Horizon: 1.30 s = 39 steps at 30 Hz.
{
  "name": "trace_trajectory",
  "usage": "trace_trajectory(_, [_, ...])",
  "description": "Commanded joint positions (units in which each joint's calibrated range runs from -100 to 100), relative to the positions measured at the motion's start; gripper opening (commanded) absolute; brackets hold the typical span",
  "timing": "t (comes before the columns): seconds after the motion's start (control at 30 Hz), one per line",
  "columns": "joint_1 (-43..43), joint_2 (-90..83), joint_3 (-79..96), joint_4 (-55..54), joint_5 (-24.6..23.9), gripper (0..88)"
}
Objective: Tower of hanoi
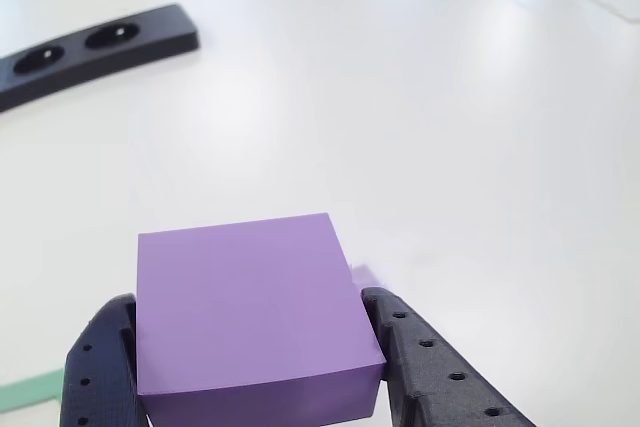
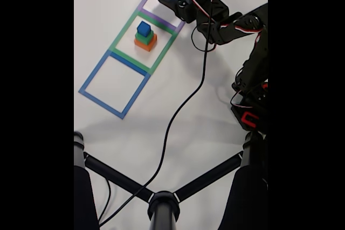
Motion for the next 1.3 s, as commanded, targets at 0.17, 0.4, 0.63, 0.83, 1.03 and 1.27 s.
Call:
trace_trajectory(0.17, [0.37, -21.86, -9.76, 30.52, 0.00, 11.8])
trace_trajectory(0.4, [0.22, -29.87, -25.94, 58.69, 0.00, 10.2])
trace_trajectory(0.63, [-1.38, -32.11, -52.47, 92.93, 0.00, 10.1])
trace_trajectory(0.83, [-4.82, -31.55, -70.83, 114.86, 0.00, 9.6])
trace_trajectory(1.03, [-9.01, -31.07, -84.18, 129.51, 0.00, 9.4])
trace_trajectory(1.27, [-14.96, -32.51, -86.36, 132.83, 0.00, 8.9])
